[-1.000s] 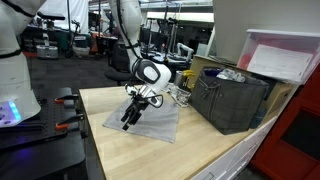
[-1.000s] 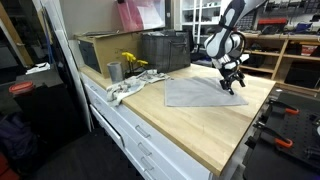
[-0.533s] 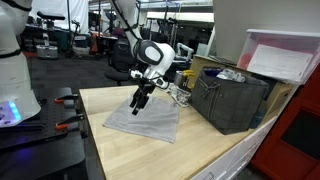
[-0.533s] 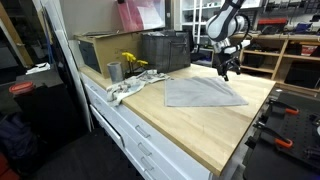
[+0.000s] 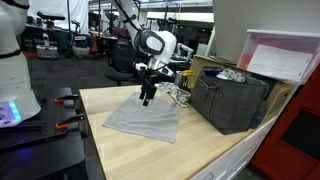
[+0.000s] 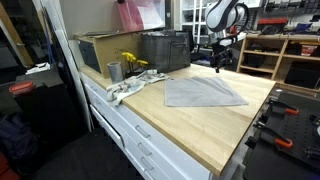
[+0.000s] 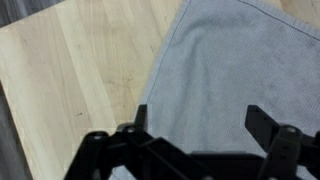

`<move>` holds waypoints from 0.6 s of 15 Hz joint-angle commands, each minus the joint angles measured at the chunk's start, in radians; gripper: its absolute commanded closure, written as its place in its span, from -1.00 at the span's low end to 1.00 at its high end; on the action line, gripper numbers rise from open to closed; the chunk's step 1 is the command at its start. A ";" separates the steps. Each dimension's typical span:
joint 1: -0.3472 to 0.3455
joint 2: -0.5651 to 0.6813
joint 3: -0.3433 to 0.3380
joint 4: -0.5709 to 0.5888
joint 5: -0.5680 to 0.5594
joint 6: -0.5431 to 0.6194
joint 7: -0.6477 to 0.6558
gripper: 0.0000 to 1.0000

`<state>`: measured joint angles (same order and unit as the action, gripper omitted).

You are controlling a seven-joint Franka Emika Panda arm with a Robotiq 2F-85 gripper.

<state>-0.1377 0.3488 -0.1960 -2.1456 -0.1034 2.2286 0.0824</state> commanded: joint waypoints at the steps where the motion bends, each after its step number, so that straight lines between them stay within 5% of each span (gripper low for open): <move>1: -0.013 0.014 0.013 0.012 0.004 0.027 -0.030 -1.00; 6: 0.015 0.103 0.064 0.187 -0.005 0.216 -0.074 -1.00; 9: 0.002 0.120 0.107 0.282 0.045 0.206 -0.110 -1.00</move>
<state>-0.1205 0.4413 -0.1157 -1.9600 -0.1012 2.4547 0.0318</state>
